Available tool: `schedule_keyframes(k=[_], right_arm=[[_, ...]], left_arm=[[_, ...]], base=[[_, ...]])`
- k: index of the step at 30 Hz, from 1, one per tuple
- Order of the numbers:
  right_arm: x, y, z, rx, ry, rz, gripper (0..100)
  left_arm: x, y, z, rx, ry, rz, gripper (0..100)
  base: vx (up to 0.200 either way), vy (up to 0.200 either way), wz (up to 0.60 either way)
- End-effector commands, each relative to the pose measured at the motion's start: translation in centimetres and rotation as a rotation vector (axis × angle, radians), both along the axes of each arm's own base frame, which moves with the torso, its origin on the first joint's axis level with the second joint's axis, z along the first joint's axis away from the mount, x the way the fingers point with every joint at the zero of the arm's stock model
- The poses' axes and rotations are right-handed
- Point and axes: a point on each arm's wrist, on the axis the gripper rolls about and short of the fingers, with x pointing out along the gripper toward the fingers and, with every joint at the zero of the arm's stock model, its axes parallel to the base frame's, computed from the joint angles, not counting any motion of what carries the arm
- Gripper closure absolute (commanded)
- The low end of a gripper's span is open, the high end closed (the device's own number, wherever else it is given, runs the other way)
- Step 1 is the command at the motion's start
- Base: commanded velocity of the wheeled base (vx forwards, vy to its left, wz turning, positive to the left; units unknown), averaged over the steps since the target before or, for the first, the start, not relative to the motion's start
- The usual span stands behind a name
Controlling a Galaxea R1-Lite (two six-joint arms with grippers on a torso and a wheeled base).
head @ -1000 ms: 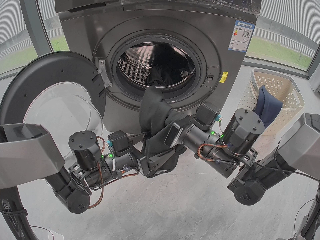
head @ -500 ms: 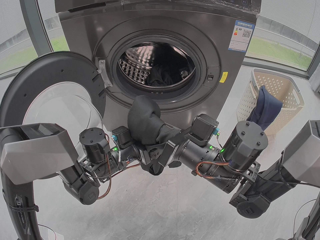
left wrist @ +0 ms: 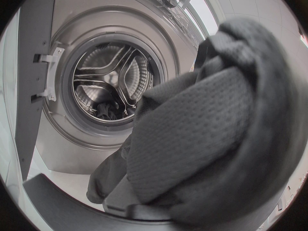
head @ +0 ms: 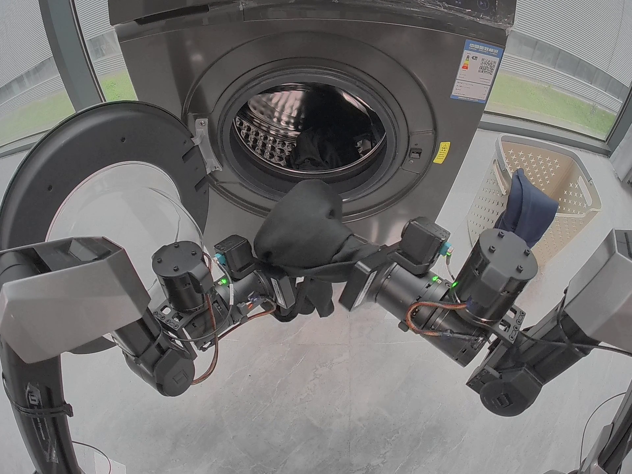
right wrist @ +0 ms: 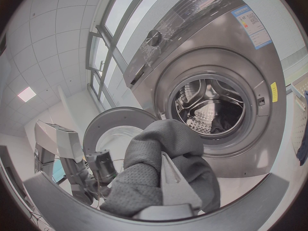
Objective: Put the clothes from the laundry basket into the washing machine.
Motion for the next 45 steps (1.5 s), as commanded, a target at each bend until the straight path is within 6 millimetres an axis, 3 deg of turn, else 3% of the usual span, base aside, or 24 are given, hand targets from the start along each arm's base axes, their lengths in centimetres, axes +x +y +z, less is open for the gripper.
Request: schedule_keyframes(k=[1, 10, 19, 20, 22, 27, 29, 30, 31, 34, 37, 40, 45], right_arm=[[1.7, -2.1, -0.6, -0.021, 0.023, -0.078, 100], [2.4, -0.9, -3.7, -0.074, 0.074, -0.067, 100], [1.9, -0.1, -3.4, -0.062, 0.045, -0.027, 100], [1.1, 0.1, -3.3, -0.062, 0.046, -0.009, 0], [0.0, -0.5, -3.2, -0.082, 0.059, 0.001, 0], [-5.8, -5.7, -4.0, -0.251, 0.097, 0.122, 0], [-6.6, -6.3, -4.1, -0.264, 0.100, 0.145, 0], [-8.4, -8.0, -4.4, -0.294, 0.121, 0.188, 0], [-8.8, -8.3, -4.4, -0.294, 0.120, 0.196, 0], [-9.0, -9.1, -3.8, -0.275, 0.111, 0.183, 0], [-7.7, -9.9, -3.7, -0.269, 0.108, 0.117, 0], [-6.6, -10.8, -5.0, -0.298, 0.165, 0.058, 0], [-6.2, -10.9, -5.5, -0.301, 0.195, 0.005, 0]], left_arm=[[-0.8, 0.8, 2.4, -0.030, -0.047, 0.020, 100], [-4.4, 2.3, 6.5, -0.113, -0.082, 0.034, 100], [-6.0, 3.2, 6.6, -0.107, -0.066, 0.037, 100], [-6.2, 3.3, 6.6, -0.105, -0.064, 0.044, 100], [-6.4, 3.6, 6.8, -0.108, -0.067, 0.064, 100], [-7.5, 4.2, 6.5, -0.091, -0.049, 0.109, 100], [-7.9, 4.2, 6.1, -0.069, -0.045, 0.106, 100], [-8.0, 4.2, 5.9, -0.054, -0.046, 0.108, 100], [-8.1, 4.2, 5.8, -0.042, -0.048, 0.108, 100], [-8.3, 4.4, 5.5, -0.013, -0.056, 0.114, 100], [-8.4, 4.4, 5.2, -0.001, -0.048, 0.113, 100], [-8.5, 4.5, 4.8, 0.010, -0.029, 0.113, 100], [-8.6, 4.5, 4.9, 0.008, -0.034, 0.110, 100]], base=[[0.000, 0.000, 0.00], [0.000, 0.000, 0.00], [0.000, 0.000, 0.00], [0.000, 0.000, 0.00], [0.000, 0.000, 0.00], [0.000, 0.000, 0.00], [0.000, 0.000, 0.00], [0.000, 0.000, 0.00], [0.000, 0.000, 0.00], [0.000, 0.000, 0.00], [0.000, 0.000, 0.00], [0.000, 0.000, 0.00], [0.000, 0.000, 0.00]])
